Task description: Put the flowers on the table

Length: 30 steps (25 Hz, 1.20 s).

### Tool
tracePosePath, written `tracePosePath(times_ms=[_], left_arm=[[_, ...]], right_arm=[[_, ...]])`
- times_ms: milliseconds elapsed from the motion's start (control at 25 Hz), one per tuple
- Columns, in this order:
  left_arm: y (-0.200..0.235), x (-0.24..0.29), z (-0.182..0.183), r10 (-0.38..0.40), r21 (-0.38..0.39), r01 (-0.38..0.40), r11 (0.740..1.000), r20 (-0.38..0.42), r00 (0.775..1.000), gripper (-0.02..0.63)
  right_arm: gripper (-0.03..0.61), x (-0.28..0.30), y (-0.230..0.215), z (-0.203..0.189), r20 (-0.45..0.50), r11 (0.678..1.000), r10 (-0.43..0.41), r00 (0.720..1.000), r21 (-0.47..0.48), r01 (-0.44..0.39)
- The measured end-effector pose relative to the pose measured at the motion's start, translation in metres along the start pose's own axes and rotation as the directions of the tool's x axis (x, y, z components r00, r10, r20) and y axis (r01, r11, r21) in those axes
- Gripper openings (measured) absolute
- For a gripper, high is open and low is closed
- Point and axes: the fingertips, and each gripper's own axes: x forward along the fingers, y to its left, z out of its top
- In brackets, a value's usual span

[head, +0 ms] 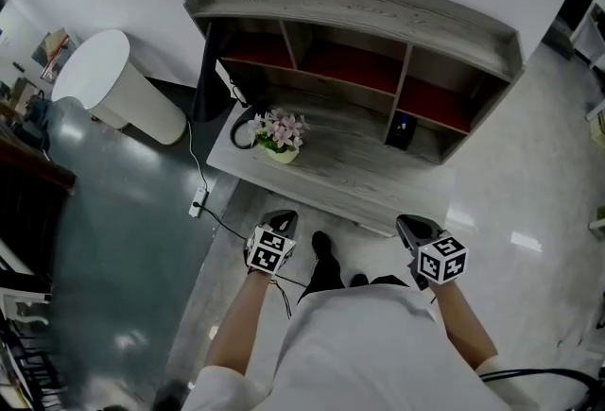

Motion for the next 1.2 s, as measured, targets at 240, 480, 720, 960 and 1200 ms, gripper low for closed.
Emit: tracePosePath(times_ms=[240,480,720,960,1200], left_arm=[[-0.051,-0.044,-0.040,-0.065,-0.153,0.061,0.986,-0.016,0.998,0.009],[-0.067,-0.092,-0.057,-0.055,-0.217,0.059,0.974,0.024,0.998,0.009],[-0.063,-0.123,-0.064,-0.044,-0.255,0.064,0.965,0.084,0.996,0.011],[-0.047,-0.145,-0.057,-0.027,-0.300,0.076,0.951,0.163,0.986,0.009],[-0.033,-0.152,-0.054,-0.024,-0.340,0.096,0.936,0.209,0.978,0.011]], right_arm=[[0.020,-0.016,0.014,-0.029,-0.013,0.999,0.048,0.999,0.014,-0.047],[0.020,-0.010,0.047,-0.036,-0.001,0.996,0.094,0.996,0.006,-0.094],[0.020,0.000,0.081,-0.033,0.019,0.995,0.104,0.994,-0.008,-0.104],[0.018,0.010,0.107,-0.016,0.051,0.995,0.099,0.994,-0.013,-0.099],[0.018,0.015,0.117,-0.008,0.062,0.994,0.105,0.993,-0.031,-0.103]])
